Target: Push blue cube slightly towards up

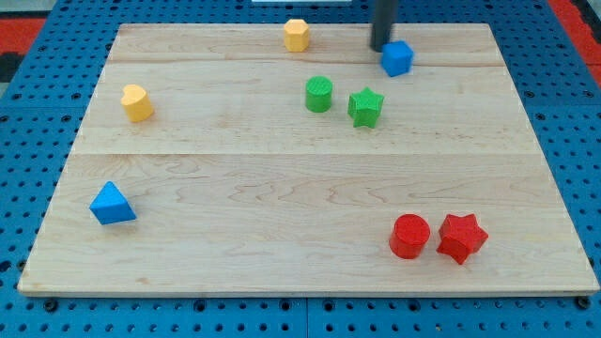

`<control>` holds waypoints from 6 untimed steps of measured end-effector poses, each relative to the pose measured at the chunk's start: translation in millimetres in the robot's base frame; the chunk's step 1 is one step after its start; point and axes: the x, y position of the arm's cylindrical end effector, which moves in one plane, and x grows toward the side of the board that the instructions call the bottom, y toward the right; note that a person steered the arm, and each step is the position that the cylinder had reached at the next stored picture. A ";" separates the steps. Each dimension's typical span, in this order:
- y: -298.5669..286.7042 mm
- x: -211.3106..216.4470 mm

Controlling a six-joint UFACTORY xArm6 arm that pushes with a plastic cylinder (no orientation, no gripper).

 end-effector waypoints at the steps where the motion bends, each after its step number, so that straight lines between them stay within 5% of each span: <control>1: -30.2 13.1; 3: 3.6 74.0; 5: 9.9 41.2; 6: -75.7 51.4</control>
